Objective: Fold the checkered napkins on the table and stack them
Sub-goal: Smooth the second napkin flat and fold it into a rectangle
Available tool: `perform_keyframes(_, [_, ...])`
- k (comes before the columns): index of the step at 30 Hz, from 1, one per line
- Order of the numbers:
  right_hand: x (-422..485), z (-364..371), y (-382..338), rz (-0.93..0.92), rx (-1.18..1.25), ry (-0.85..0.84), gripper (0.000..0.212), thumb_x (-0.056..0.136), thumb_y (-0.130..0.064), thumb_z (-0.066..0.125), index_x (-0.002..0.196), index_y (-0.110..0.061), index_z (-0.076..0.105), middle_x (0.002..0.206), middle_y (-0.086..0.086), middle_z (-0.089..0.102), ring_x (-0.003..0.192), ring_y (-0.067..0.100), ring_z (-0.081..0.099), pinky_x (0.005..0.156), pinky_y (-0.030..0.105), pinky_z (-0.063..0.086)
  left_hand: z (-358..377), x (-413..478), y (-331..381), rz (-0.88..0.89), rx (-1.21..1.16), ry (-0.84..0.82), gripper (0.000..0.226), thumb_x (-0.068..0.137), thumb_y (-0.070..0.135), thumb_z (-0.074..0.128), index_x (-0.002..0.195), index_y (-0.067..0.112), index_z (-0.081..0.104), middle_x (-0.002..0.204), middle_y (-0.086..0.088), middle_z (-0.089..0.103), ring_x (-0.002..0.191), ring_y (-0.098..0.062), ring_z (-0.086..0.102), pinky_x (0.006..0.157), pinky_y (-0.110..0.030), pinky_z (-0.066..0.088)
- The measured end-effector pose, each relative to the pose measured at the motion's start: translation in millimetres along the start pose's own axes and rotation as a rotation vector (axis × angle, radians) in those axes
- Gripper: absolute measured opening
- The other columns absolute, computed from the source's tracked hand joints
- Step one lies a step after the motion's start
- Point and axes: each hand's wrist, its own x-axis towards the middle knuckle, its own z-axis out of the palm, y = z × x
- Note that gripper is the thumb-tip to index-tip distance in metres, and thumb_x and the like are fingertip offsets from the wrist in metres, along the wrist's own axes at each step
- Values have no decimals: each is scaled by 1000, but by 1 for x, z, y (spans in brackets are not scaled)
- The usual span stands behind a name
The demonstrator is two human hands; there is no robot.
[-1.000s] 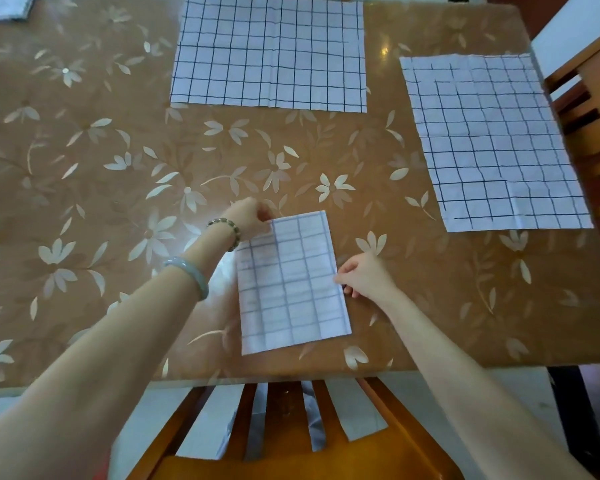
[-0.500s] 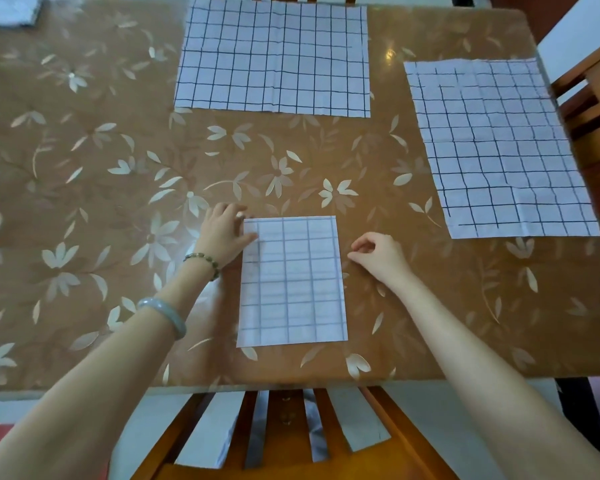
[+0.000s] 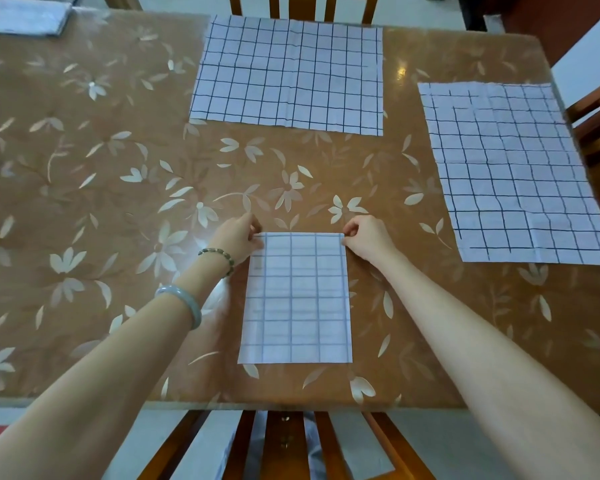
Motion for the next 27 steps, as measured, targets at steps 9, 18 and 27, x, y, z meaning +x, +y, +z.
perform_keyframes(9, [7, -8, -7, 63, 51, -85, 14, 77, -10, 70, 88, -19, 67, 92, -4, 59, 91, 16, 55, 72, 26, 42, 1, 2, 1, -11, -4, -29, 8, 85, 15, 62, 91, 10, 60, 95, -8, 59, 92, -28, 56, 72, -28, 37])
perform_keyframes(18, [-7, -34, -6, 98, 182, -280, 20, 76, -27, 76, 89, -12, 73, 69, 3, 62, 50, 13, 45, 54, 28, 37, -18, -25, 4, 48, -502, 105, 15, 85, 8, 65, 80, 5, 50, 74, -2, 63, 54, -19, 67, 49, -26, 48])
perform_keyframes(27, [-49, -27, 9, 248, 443, -484, 23, 87, -15, 68, 107, -5, 65, 81, 18, 73, 61, 23, 68, 58, 30, 59, -26, -50, 10, 34, -709, 39, 16, 91, 6, 59, 87, 1, 45, 89, -14, 56, 70, -21, 72, 61, -33, 59])
